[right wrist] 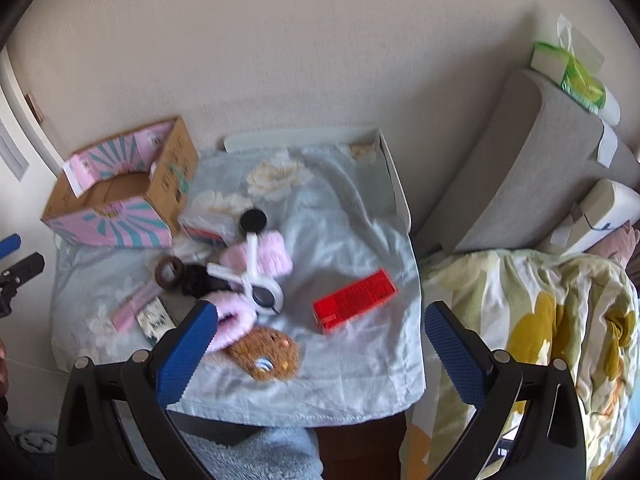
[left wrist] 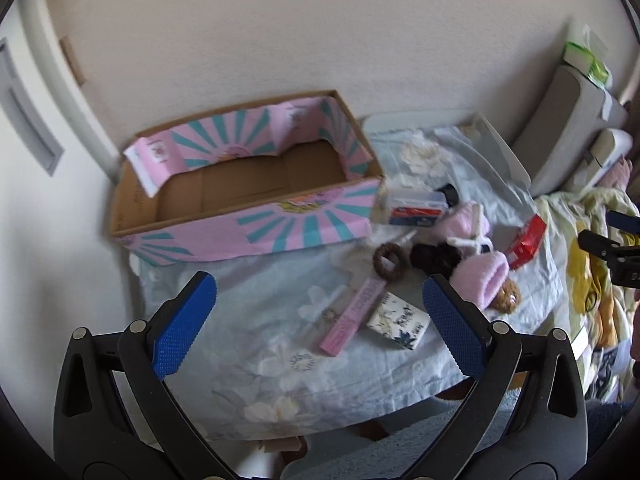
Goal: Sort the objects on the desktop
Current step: 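Move both grippers toward the scattered items on the bed, then grasp the pink fluffy scrunchie with left gripper while right gripper grasps red snack box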
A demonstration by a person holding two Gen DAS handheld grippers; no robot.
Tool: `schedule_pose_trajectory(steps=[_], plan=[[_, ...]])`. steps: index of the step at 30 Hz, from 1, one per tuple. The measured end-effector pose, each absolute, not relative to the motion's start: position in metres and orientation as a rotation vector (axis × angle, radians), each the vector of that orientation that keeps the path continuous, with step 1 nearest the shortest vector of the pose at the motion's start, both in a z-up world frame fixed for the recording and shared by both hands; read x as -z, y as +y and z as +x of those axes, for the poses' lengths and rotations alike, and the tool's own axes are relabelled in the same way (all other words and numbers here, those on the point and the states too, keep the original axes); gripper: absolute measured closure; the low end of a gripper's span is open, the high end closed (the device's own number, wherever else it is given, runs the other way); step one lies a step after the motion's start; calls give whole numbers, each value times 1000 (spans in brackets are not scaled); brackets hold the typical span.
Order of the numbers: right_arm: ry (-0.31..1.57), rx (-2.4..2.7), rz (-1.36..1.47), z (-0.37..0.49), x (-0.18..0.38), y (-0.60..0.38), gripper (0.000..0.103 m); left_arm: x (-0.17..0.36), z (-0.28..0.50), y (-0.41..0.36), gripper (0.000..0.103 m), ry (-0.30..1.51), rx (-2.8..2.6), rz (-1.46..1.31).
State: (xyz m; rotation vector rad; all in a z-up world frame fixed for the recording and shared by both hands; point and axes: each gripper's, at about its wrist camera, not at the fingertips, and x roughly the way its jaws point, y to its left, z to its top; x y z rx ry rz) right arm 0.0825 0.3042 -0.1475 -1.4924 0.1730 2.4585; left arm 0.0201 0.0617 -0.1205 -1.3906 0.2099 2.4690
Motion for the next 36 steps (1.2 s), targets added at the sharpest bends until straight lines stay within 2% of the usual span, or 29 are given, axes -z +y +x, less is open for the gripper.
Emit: schedule_pose_trajectory(steps=[14,29,32,36], plan=[[355,-2308,-1584,95,188,355,0,177,44,187,0,547,-2194,-1246],[466,-2315,-1705,71,225,379,0,230,12,215,1,455,-2185,-1476],[500,-2291,-1733,58,238,381,0,239,12,219,5,464,-2174,-1506],[578,-2171,-1784,42,261,385,0,245,10,221,27,449,-2165,-1542]])
